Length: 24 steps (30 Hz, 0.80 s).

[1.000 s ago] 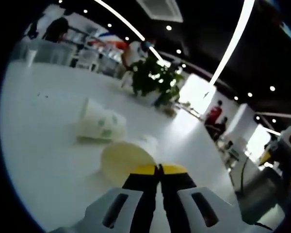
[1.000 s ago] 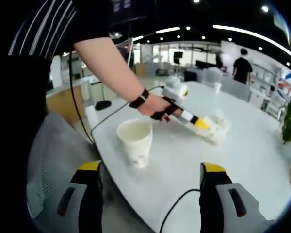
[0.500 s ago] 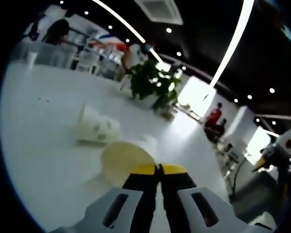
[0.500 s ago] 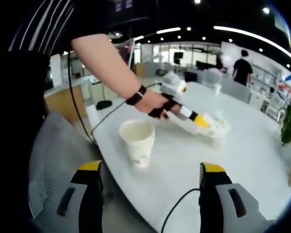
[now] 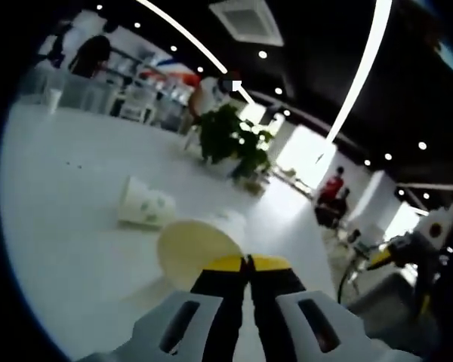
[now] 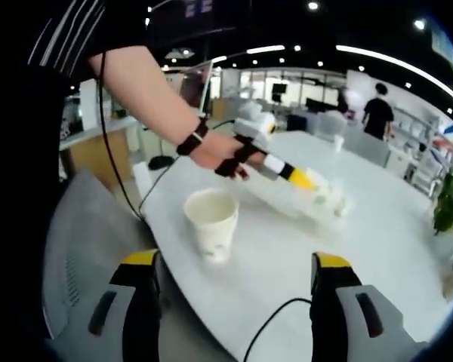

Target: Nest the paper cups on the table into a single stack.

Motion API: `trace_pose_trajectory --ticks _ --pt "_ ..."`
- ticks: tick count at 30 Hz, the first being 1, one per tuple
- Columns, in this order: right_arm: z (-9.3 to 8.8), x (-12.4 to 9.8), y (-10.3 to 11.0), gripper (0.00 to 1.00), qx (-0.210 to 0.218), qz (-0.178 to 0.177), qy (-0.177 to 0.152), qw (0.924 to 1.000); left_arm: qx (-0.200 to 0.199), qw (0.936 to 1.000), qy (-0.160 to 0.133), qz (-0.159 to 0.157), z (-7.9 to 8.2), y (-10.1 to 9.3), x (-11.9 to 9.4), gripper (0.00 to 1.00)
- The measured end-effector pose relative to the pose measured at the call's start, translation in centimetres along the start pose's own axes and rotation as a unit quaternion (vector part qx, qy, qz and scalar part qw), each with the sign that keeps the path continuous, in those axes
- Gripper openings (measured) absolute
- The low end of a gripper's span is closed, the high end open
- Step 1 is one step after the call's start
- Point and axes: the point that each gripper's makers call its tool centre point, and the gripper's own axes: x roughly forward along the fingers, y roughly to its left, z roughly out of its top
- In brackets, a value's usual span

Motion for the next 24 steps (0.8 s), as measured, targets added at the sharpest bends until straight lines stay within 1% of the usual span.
trace_pose_trajectory --ticks 2,5,6,9,11,12,14,17,19,21,24 --pt "0.2 0.0 -0.1 0.79 -0.001 -0.001 -0.003 1.0 0.006 0.9999 -0.009 -0.003 0.4 -1.0 -0.5 0.0" --pt "0.5 0.1 -0.2 0.79 -0.003 -0.001 -0.006 1.0 0.012 0.9999 -0.01 -0.001 0.5 -2.0 -1.3 0.0" --pt "0.6 0.0 -0.3 0.79 -0.004 -0.001 -0.006 1.0 0.014 0.9998 -0.011 0.0 0.5 -2.5 -1.7 0.0" --pt "0.8 0.0 -0.5 0.79 -0.007 -0.004 -0.009 0.9999 0.016 0.9998 -0.014 -0.002 0.3 -3.0 -2.3 0.0" --pt "0.9 -0.1 -0.8 0.79 -0.009 -0.006 -0.008 0.9999 0.016 0.9997 -0.016 -0.005 0.2 -3.7 -3.0 0.0" --pt "0.9 -0.2 -0.9 0.79 -0.009 -0.007 -0.008 0.9999 0.017 0.9996 -0.021 -0.009 0.3 -4.3 -3.3 0.0" --pt "1.0 -0.3 -1.2 0.79 -0.012 -0.01 -0.01 0.9998 0.018 0.9997 -0.018 0.001 -0.2 -4.5 -4.0 0.0" --pt "1.1 -0.4 -1.4 0.79 -0.016 -0.011 -0.01 0.9998 0.015 0.9995 -0.029 0.0 -0.1 -5.7 -4.7 0.0" --pt "1.1 -0.5 -1.7 0.78 -0.015 -0.012 -0.008 0.9998 0.019 0.9994 -0.031 0.002 0.0 -6.2 -5.0 0.0" --pt "1.3 -0.6 -1.9 0.78 -0.016 -0.013 -0.013 0.9997 0.022 0.9992 -0.032 0.002 0.1 -7.0 -5.5 0.0" --pt "1.2 -0.6 -1.9 0.78 -0.017 -0.013 -0.012 0.9997 0.03 0.999 -0.032 0.003 0.2 -7.6 -6.1 0.0"
